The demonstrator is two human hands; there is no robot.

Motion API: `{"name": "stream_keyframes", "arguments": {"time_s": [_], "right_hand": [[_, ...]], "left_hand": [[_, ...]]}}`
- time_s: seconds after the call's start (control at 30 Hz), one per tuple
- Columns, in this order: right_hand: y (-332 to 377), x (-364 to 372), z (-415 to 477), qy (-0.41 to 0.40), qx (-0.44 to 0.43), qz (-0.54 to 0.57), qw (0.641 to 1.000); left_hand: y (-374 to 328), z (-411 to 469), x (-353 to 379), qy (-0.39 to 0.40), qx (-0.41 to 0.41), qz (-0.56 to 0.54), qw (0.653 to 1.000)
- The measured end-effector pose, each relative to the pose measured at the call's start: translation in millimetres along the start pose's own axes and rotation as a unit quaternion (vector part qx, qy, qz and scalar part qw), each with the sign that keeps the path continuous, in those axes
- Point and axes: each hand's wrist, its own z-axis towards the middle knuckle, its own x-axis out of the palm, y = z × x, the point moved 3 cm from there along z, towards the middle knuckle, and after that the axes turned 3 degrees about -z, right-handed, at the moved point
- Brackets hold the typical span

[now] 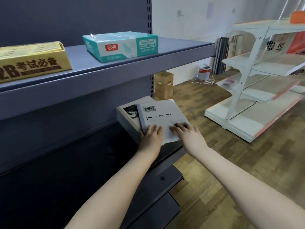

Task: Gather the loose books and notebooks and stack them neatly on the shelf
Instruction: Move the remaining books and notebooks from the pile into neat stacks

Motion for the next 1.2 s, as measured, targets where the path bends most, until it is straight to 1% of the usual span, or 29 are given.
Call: {"name": "stream_keyframes", "arguments": {"time_s": [0.1,0.37,0.6,0.77,0.87,0.97,1.03,1.1,1.2], "right_hand": [[-9,4,14,0.019,0.022,-0.012,1.000],[-17,10,35,0.024,0.037,-0.003,0.999],[-12,15,52,0.037,0.008,0.021,0.999],[-4,9,56,0.037,-0.024,0.016,0.999],[4,3,60,0.043,-0.037,0.010,0.998],[7,5,67,0.031,-0.045,0.009,0.998],[5,8,70,0.031,-0.056,0.002,0.998],[4,10,73,0.051,-0.055,-0.009,0.997],[6,8,80,0.067,-0.027,-0.015,0.997]], "left_hand": [[-4,12,4,-0.010,-0.012,0.008,1.000],[-10,23,7,-0.043,-0.040,-0.028,0.998],[1,26,2,-0.054,-0.049,-0.062,0.995],[11,26,1,-0.083,-0.070,-0.056,0.993],[19,25,3,-0.082,-0.073,-0.049,0.993],[23,27,7,-0.074,-0.081,-0.061,0.992],[23,27,11,-0.090,-0.085,-0.080,0.989],[22,28,15,-0.115,-0.080,-0.096,0.985],[24,31,20,-0.133,-0.078,-0.099,0.983]]}}
